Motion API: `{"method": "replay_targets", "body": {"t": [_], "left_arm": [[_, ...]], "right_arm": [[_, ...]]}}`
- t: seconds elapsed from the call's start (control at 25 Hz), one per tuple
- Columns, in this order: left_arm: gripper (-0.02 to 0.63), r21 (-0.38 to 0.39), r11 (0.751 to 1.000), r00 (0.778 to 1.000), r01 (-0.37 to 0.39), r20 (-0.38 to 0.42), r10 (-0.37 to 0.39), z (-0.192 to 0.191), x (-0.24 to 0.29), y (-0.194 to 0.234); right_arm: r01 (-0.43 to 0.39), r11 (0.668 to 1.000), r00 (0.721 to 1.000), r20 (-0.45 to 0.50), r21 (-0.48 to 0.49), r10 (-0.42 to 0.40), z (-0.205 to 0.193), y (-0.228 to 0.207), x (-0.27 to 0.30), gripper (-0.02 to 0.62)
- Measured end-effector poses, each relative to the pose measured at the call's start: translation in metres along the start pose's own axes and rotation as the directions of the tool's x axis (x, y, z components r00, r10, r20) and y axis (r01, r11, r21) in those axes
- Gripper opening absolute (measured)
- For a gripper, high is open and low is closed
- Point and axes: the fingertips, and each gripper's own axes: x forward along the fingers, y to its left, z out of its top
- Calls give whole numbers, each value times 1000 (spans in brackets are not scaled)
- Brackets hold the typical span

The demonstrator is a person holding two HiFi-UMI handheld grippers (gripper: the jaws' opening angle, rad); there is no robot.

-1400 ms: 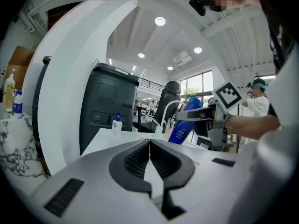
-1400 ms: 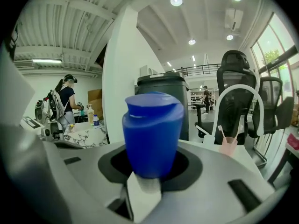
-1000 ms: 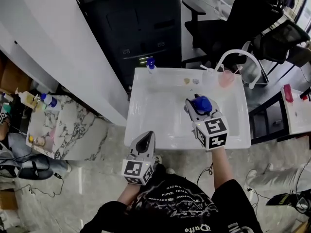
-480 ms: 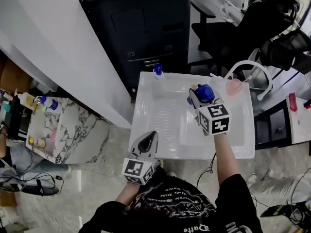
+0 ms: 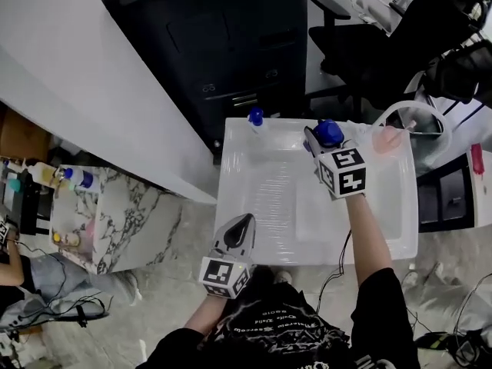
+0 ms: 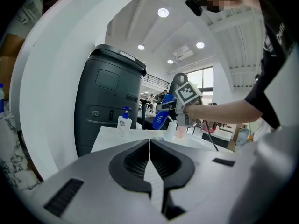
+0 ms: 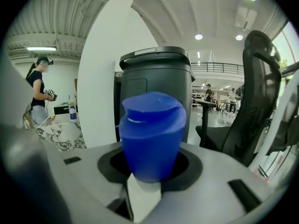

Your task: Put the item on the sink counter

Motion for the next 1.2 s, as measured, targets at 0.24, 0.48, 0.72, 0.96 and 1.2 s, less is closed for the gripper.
{"method": "replay_targets", "body": {"t": [0.24, 0.48, 0.72, 0.96, 1.2], "left_arm": [[8, 7, 1000, 1000, 14, -17, -14, -2, 19, 16], [8, 3, 999, 996, 48, -73, -47, -19, 37, 25], [8, -1, 999, 995, 53, -79, -53, -22, 46, 29], [8, -13, 999, 995, 38, -92, -39, -29, 45, 38], [8, -31, 1000, 994, 0, -105, -3, -38, 37, 46]], "right_arm": [[15, 999, 999, -47, -28, -17, -15, -16, 41, 138], [4, 1000, 991, -137, -11, -5, -46, -31, 73, 138], [13, 1000, 977, -212, 24, -8, -73, -45, 91, 137], [28, 999, 979, -204, 33, -21, -75, -46, 100, 138], [12, 1000, 981, -193, 15, -9, -75, -43, 102, 143]]}}
